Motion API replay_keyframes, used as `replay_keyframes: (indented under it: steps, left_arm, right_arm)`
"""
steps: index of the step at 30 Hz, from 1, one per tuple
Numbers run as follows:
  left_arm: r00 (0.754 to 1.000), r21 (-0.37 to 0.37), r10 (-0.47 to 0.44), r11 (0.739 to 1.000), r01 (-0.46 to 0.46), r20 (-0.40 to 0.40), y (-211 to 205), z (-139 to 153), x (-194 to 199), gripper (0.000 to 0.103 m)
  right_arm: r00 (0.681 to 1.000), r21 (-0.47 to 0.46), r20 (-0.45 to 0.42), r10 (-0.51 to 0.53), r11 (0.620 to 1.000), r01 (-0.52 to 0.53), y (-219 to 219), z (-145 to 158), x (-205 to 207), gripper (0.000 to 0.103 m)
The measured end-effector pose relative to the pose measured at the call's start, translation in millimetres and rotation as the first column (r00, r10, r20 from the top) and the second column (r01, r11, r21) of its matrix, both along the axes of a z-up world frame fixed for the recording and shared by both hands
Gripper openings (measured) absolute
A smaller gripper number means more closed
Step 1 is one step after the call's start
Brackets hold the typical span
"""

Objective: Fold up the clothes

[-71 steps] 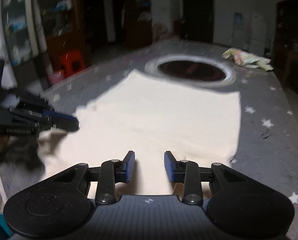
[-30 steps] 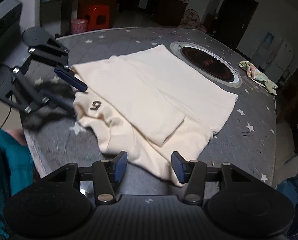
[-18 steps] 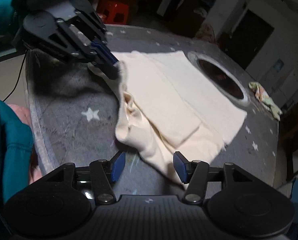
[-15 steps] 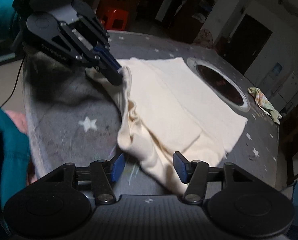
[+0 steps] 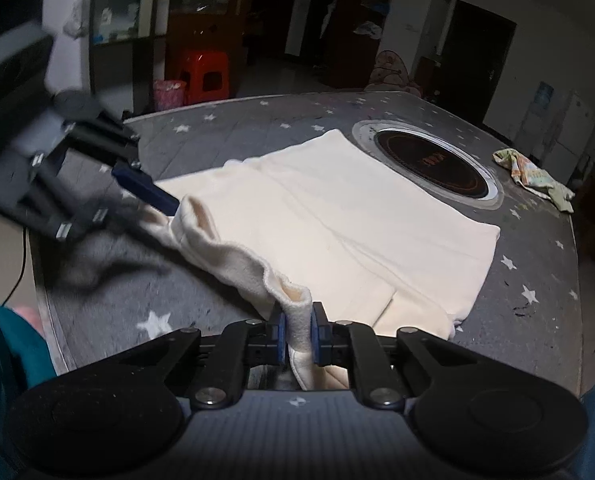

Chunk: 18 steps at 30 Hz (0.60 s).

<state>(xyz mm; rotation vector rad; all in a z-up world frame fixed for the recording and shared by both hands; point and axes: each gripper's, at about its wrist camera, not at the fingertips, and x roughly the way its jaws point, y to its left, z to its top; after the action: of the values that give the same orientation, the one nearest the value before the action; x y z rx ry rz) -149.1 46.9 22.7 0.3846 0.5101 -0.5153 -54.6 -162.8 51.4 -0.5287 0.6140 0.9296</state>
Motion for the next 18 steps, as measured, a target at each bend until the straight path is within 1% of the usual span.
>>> replay_keyframes:
  steps: [2,4,5,6,7,8,9,11,14,18]
  left_arm:
    - [1.000,0.032,-0.011,0.999,0.010,0.009,-3,-4,0,0.044]
    - [1.000,0.049,-0.017,0.999,0.017,0.003,-4,-8,2,0.040]
    - [1.000,0.049,-0.016,0.999,0.016,-0.001,-3,-8,4,0.030]
    - [1.000,0.037,-0.009,0.999,0.009,-0.006,0,-8,5,0.022]
    - [1.000,0.024,-0.002,1.000,0.002,-0.011,3,-7,6,0.018]
    - [1.000,0.012,0.006,1.000,-0.006,-0.016,6,-7,7,0.008]
    - [1.000,0.000,0.013,1.000,-0.013,-0.021,9,-6,8,0.006]
    - [0.999,-0.024,0.025,0.999,-0.026,-0.027,15,-4,9,0.005]
    - [1.000,-0.040,0.030,0.999,-0.030,-0.010,17,4,3,0.005]
    - [0.999,-0.084,0.033,0.996,-0.034,-0.012,23,17,-8,0.005]
  right_arm:
    - [1.000,0.010,-0.007,-0.012,1.000,0.012,0,2,3,0.010]
    - [1.000,0.014,-0.007,-0.022,1.000,0.022,1,3,5,0.010]
    - [1.000,0.017,-0.005,-0.025,1.000,0.025,1,4,5,0.010]
    - [1.000,0.020,-0.004,-0.027,0.999,0.027,2,5,5,0.010]
    - [1.000,0.024,-0.003,-0.029,0.999,0.029,2,5,5,0.010]
    - [1.000,0.027,-0.003,-0.031,0.999,0.031,3,5,4,0.009]
    - [0.999,0.030,-0.002,-0.033,0.999,0.033,2,5,3,0.008]
    - [0.999,0.036,0.000,-0.036,0.999,0.036,2,5,0,0.007]
    - [0.999,0.047,0.008,-0.035,0.998,0.035,0,7,-5,0.006]
    - [1.000,0.070,0.024,-0.013,0.998,0.012,-3,20,-19,0.006]
